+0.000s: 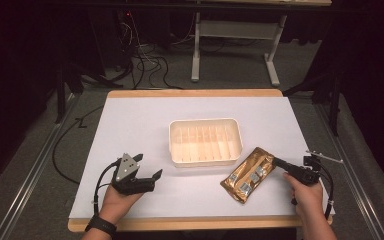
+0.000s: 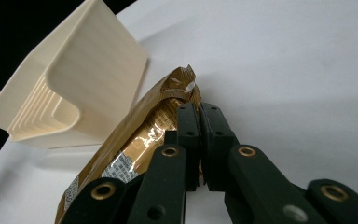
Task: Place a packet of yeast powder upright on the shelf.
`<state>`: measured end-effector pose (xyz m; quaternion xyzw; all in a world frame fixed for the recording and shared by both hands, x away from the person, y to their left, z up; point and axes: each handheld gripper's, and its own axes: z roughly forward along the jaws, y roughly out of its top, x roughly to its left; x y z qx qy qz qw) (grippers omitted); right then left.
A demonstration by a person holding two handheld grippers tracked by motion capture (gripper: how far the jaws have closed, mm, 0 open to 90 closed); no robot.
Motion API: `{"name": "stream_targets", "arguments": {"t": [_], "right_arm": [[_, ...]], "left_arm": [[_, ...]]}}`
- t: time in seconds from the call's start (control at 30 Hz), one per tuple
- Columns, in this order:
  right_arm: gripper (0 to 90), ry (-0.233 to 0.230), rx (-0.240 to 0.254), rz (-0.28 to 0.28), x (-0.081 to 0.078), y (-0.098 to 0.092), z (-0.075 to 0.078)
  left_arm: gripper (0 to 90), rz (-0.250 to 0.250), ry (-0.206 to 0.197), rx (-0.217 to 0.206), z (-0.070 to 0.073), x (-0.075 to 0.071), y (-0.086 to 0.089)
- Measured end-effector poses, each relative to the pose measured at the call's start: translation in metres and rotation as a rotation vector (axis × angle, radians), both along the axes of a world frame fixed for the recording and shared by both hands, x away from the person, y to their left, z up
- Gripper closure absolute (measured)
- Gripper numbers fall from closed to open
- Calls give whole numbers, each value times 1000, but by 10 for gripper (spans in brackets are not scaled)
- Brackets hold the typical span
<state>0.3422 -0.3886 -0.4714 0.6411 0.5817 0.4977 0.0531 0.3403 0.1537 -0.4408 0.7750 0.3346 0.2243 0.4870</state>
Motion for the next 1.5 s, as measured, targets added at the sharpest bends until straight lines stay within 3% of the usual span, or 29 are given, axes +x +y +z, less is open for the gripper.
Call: {"name": "stream_targets", "arguments": {"t": [0.53, 1.27, 1.5], "right_arm": [[897, -131, 0, 15, -14, 1, 25], [900, -302, 13, -22, -32, -5, 65], [900, -360, 10, -10, -37, 0, 79]], "left_arm": [[152, 0, -6, -3, 1, 0, 1], [152, -3, -11, -3, 1, 0, 1], [152, -3, -12, -4, 1, 0, 1]]}}
